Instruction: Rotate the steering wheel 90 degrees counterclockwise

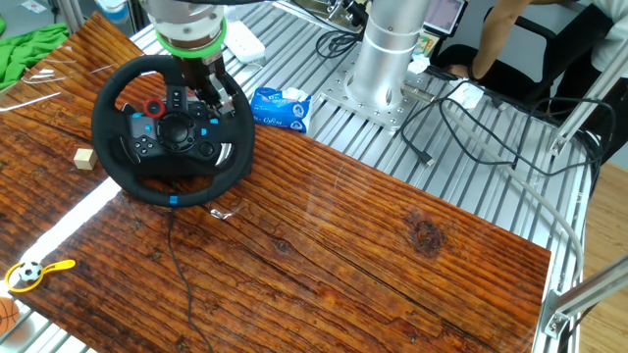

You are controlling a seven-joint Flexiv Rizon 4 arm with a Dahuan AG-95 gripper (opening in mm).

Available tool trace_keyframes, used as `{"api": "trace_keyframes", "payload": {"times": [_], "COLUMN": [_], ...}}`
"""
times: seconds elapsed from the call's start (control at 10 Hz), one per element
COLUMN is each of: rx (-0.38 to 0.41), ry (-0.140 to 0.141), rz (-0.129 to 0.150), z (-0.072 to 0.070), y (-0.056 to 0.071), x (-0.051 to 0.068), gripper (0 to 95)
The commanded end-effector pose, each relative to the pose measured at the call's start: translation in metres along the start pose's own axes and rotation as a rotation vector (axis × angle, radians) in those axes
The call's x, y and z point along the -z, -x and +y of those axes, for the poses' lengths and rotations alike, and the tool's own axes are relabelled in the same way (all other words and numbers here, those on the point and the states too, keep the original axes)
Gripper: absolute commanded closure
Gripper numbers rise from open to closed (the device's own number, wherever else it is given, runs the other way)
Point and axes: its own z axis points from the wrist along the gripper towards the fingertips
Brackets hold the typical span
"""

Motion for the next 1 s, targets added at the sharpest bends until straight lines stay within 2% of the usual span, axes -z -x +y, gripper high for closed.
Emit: {"api": "trace_keyframes", "payload": {"times": [0.1, 0.4, 0.5, 0.6, 0.8, 0.9, 1.0], "rx": [-0.028, -0.076, -0.086, -0.116, -0.135, -0.151, -0.167], "ry": [-0.054, -0.086, -0.089, -0.109, -0.122, -0.151, -0.165], "rz": [-0.019, -0.024, -0.023, -0.018, -0.013, -0.017, -0.019], "z": [-0.010, -0.021, -0.022, -0.025, -0.027, -0.028, -0.028], "y": [0.002, 0.006, 0.007, 0.008, 0.007, 0.007, 0.006], "x": [-0.003, -0.005, -0.005, -0.007, -0.009, -0.009, -0.010], "gripper": [95.0, 95.0, 95.0, 95.0, 95.0, 95.0, 95.0]}}
